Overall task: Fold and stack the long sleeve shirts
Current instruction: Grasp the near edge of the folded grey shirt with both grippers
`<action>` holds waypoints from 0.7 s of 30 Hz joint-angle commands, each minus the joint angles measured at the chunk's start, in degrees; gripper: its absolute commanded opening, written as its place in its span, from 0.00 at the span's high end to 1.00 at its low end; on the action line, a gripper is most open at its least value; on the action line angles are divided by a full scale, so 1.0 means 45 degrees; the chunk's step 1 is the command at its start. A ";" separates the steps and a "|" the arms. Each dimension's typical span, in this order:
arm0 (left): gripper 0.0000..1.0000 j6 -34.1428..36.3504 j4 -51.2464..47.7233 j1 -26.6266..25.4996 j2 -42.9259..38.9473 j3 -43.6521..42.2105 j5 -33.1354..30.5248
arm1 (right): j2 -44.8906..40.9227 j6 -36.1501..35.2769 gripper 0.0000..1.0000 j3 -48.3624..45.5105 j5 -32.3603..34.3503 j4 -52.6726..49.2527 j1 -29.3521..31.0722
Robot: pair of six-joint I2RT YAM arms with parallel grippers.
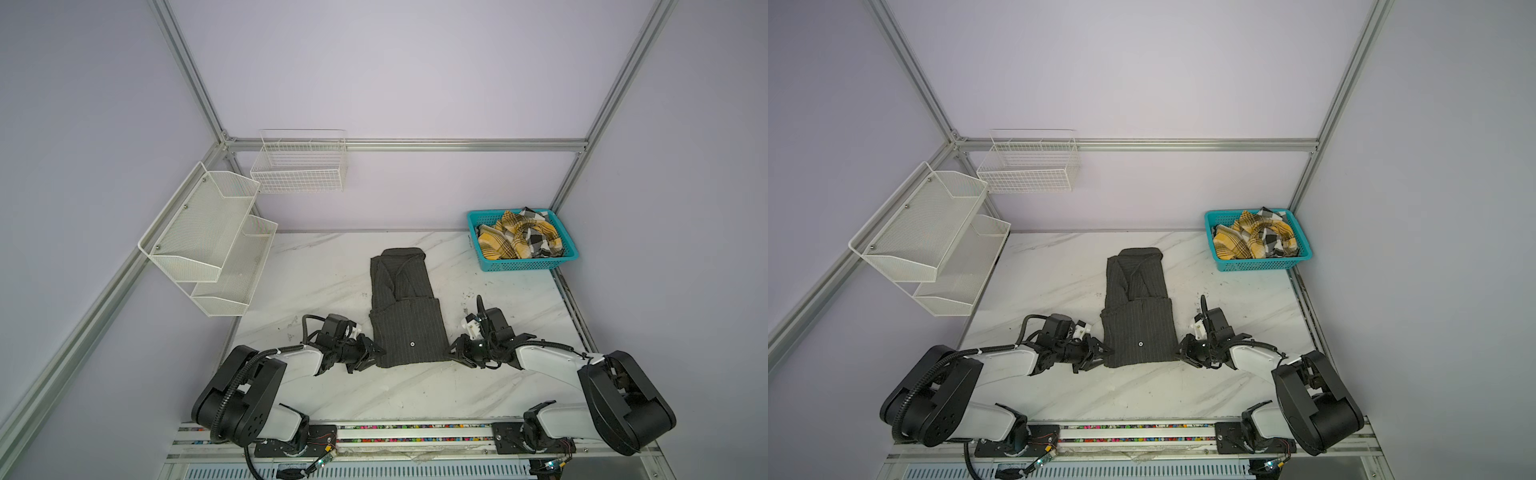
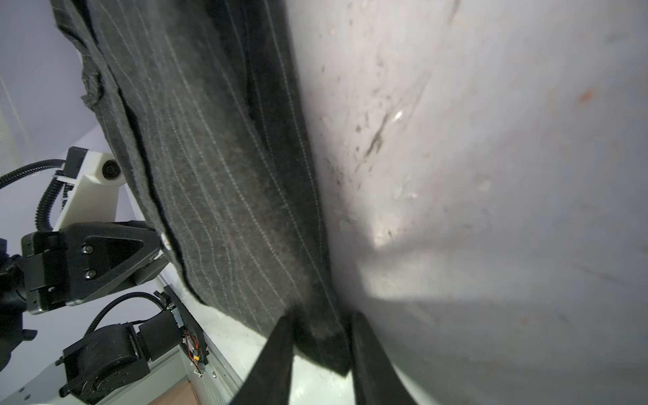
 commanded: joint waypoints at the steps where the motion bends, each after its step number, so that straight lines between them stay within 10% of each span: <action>1: 0.66 0.0051 -0.1121 0.0035 0.0103 -0.0669 -0.0960 | 0.0514 0.0021 0.74 -0.0470 0.0241 -0.0265 0.0024; 8: 0.55 -0.0064 -0.1461 -0.0017 -0.0663 -0.1377 -0.0912 | 0.0192 0.0464 0.76 -0.0855 0.0454 0.0074 0.0019; 21: 0.64 -0.0564 -0.1171 -0.0927 0.0530 -0.0811 -0.1700 | -0.0387 0.0352 0.80 -0.0998 0.0771 -0.0457 0.0014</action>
